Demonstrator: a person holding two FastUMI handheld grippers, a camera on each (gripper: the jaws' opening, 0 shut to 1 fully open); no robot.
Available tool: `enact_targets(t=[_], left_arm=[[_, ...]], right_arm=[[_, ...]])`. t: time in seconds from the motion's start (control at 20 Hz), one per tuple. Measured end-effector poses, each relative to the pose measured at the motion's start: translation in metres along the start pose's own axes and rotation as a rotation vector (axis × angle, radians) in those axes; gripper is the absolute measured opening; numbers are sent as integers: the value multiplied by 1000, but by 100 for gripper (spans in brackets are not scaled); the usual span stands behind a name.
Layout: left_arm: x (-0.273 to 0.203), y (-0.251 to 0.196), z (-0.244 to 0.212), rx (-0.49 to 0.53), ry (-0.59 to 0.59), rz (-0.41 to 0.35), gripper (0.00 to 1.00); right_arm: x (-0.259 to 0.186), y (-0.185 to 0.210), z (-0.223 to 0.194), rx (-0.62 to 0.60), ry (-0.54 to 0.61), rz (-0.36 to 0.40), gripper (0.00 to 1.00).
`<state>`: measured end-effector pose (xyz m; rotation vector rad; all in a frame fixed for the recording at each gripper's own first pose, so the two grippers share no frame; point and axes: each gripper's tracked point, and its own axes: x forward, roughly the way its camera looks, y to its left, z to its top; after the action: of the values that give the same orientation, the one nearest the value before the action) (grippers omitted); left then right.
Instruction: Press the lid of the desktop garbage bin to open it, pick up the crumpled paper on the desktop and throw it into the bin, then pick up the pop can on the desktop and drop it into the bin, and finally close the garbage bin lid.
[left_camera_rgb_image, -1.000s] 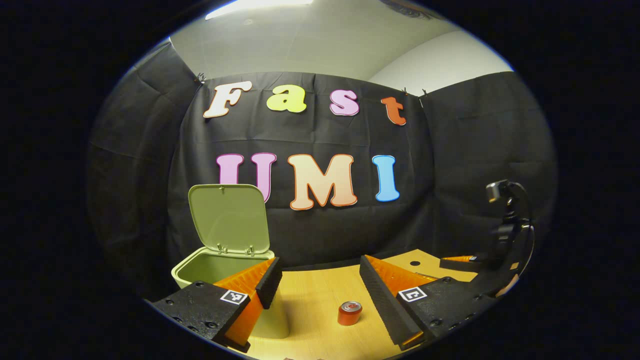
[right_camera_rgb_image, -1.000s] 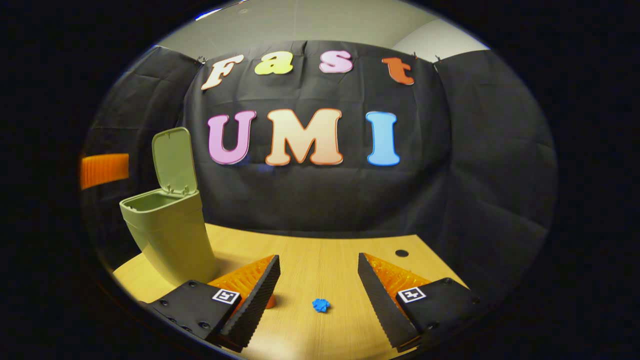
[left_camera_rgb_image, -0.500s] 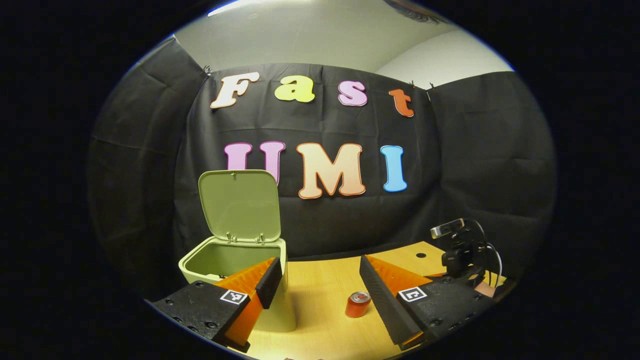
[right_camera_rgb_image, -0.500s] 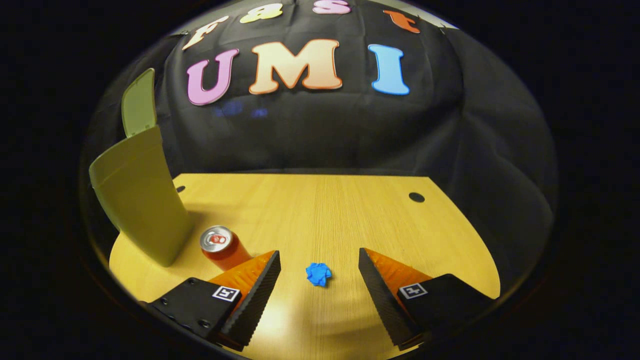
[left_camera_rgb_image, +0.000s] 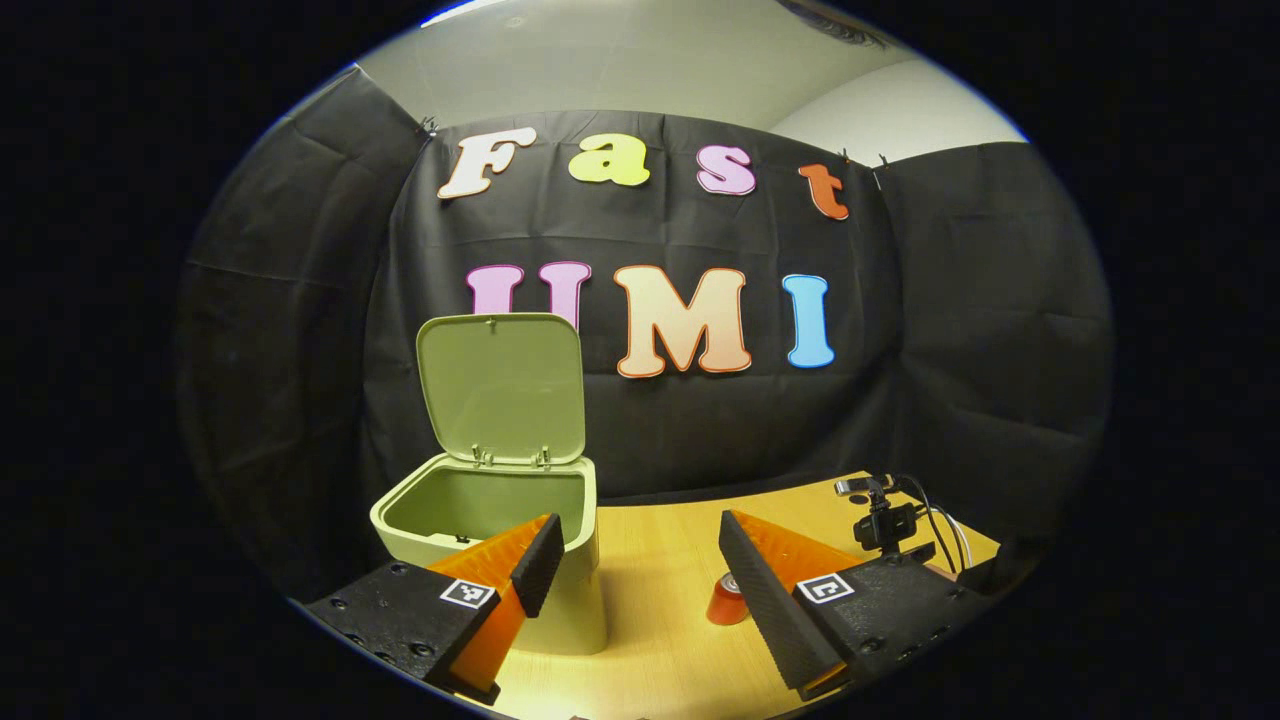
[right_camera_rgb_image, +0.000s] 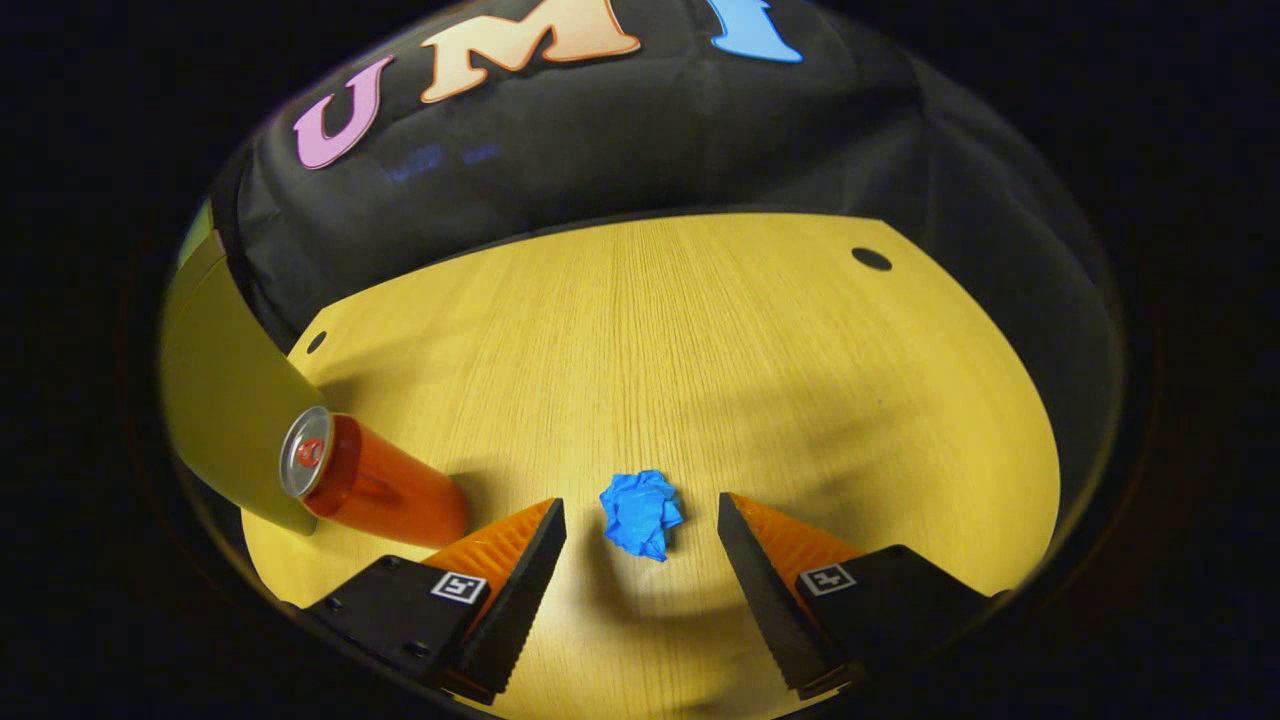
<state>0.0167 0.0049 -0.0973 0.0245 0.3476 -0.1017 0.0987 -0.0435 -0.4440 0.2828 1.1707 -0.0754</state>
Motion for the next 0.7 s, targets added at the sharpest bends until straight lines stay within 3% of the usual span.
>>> enact_targets(t=[0.1, 0.15, 0.2, 0.35, 0.4, 0.5, 0.6, 0.7], left_arm=[[0, 2, -2, 0, 6, 2, 93], [0, 2, -2, 0, 8, 3, 93], [0, 3, -3, 0, 12, 4, 93], [2, 3, -6, -3, 19, 5, 93], [2, 2, -6, -5, 20, 4, 97], [3, 2, -6, -6, 21, 2, 97], [4, 2, -6, -7, 22, 4, 94], [6, 2, -8, -10, 25, 6, 98]], right_arm=[[4, -4, 3, 33, 10, -7, 87], [7, -4, 4, 49, 13, -6, 92], [9, -5, 6, 56, 10, -7, 85], [9, -3, 11, 58, 16, -2, 76], [9, -3, 10, 59, 21, 0, 76], [6, 1, 10, 56, 29, -9, 63], [4, 2, 11, 47, 29, -22, 43], [7, -1, 8, 29, 26, -24, 43]])
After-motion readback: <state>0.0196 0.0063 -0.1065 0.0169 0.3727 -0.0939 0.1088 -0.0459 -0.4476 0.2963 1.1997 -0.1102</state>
